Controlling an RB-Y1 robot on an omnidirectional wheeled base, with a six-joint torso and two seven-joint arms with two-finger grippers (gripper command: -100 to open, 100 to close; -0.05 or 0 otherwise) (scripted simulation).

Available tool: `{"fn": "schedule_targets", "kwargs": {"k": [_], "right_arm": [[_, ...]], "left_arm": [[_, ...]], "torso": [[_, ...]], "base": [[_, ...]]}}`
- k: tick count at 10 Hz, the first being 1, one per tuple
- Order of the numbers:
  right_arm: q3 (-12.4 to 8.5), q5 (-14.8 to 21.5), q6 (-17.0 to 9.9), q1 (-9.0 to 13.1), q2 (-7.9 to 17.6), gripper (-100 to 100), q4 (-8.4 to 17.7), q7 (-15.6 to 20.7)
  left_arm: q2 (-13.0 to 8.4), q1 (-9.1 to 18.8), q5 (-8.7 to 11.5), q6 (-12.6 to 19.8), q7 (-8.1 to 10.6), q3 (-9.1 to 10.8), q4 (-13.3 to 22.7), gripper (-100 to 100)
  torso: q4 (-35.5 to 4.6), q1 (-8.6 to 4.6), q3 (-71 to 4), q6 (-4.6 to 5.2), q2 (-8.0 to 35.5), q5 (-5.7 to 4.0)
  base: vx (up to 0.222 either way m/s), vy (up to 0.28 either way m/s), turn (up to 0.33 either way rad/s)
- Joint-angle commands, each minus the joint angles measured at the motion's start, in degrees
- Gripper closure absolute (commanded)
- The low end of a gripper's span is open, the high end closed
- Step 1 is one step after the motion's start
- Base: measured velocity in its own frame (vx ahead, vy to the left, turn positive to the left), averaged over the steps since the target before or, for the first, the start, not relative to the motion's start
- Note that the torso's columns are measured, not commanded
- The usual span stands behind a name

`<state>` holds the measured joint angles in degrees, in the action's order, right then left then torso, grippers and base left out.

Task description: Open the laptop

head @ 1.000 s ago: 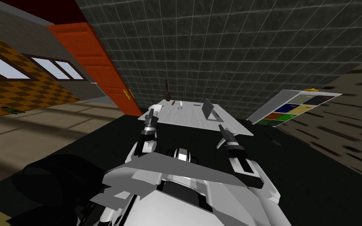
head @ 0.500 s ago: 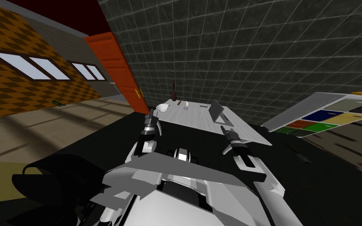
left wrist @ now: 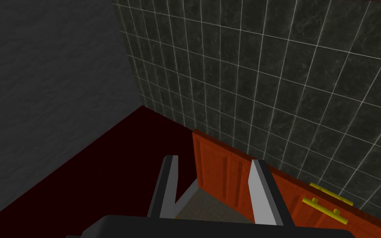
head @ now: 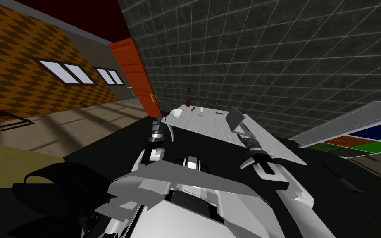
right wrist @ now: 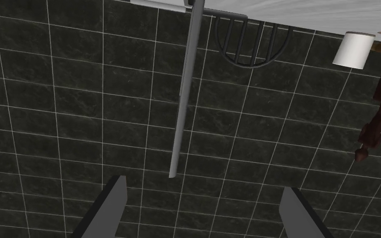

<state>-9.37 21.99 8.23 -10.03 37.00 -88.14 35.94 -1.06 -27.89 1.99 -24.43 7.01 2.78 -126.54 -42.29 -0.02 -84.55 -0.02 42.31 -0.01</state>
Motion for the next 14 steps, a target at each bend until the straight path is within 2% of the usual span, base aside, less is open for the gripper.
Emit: {"fn": "schedule_targets", "kwargs": {"k": [1, 2, 3, 5, 6, 8, 9, 13, 14], "right_arm": [[-0.86, 1.94, -1.30, 1.24, 2.34, -100, 3.86, 3.56], [-1.30, 3.17, -2.31, 2.29, 4.06, -100, 5.81, 5.66], [-1.30, 3.17, -2.31, 2.29, 4.06, -100, 6.24, 5.66], [-2.16, 5.57, -4.28, 4.33, 7.44, -100, 10.34, 9.39], [-2.16, 5.57, -4.28, 4.33, 7.44, -100, 10.86, 9.74], [-2.96, 7.80, -6.10, 6.22, 10.61, -100, 14.98, 13.45], [-2.96, 7.80, -6.10, 6.22, 10.61, -100, 15.12, 13.54], [-4.30, 11.56, -9.11, 9.33, 16.13, -100, 22.01, 19.92], [-4.30, 11.56, -9.11, 9.33, 16.13, -100, 22.01, 19.93]], "left_arm": [[0.00, 0.00, 0.00, 0.00, 0.00, 0.00, 0.00, 0], [0.00, -0.01, 0.00, 0.00, 0.00, 0.00, 0.00, 0], [0.00, 0.00, 0.00, 0.00, 0.00, 0.00, 0.00, 0], [0.00, 0.00, 0.00, 0.00, 0.00, 0.00, 0.00, 0], [0.00, 0.00, 0.00, 0.00, 0.00, 0.00, 0.00, 0], [0.00, -0.01, 0.00, 0.00, 0.00, 0.00, 0.00, 0], [0.00, 0.00, 0.00, 0.00, 0.00, 0.00, 0.00, 0], [0.00, -0.01, 0.00, 0.00, 0.00, 0.00, 0.00, 0], [0.00, -0.01, 0.00, 0.00, 0.00, 0.01, 0.00, 0]], "torso": [[0.00, 0.05, 0.00, 0.02, 0.00, 0.01], [0.00, 0.02, 0.01, 0.07, 0.00, 0.01], [0.01, 0.04, -0.02, 0.00, -0.04, 0.01], [0.01, 0.00, -0.02, 0.00, -0.04, 0.00], [0.01, 0.05, -0.03, 0.01, -0.04, 0.02], [0.01, 0.03, -0.01, 0.01, -0.03, 0.01], [0.01, 0.07, -0.03, -0.01, -0.04, 0.03], [0.01, 0.07, -0.02, 0.00, -0.04, 0.02], [0.01, 0.05, -0.02, 0.03, -0.04, 0.02]], "base": [[-0.001, 0.043, 0.113], [0.005, 0.048, 0.191], [0.008, 0.034, 0.080], [0.006, 0.039, 0.204], [0.009, 0.034, 0.081], [0.010, 0.045, 0.222], [0.010, 0.035, 0.063], [0.008, 0.047, 0.168], [0.010, 0.030, 0.066]]}}
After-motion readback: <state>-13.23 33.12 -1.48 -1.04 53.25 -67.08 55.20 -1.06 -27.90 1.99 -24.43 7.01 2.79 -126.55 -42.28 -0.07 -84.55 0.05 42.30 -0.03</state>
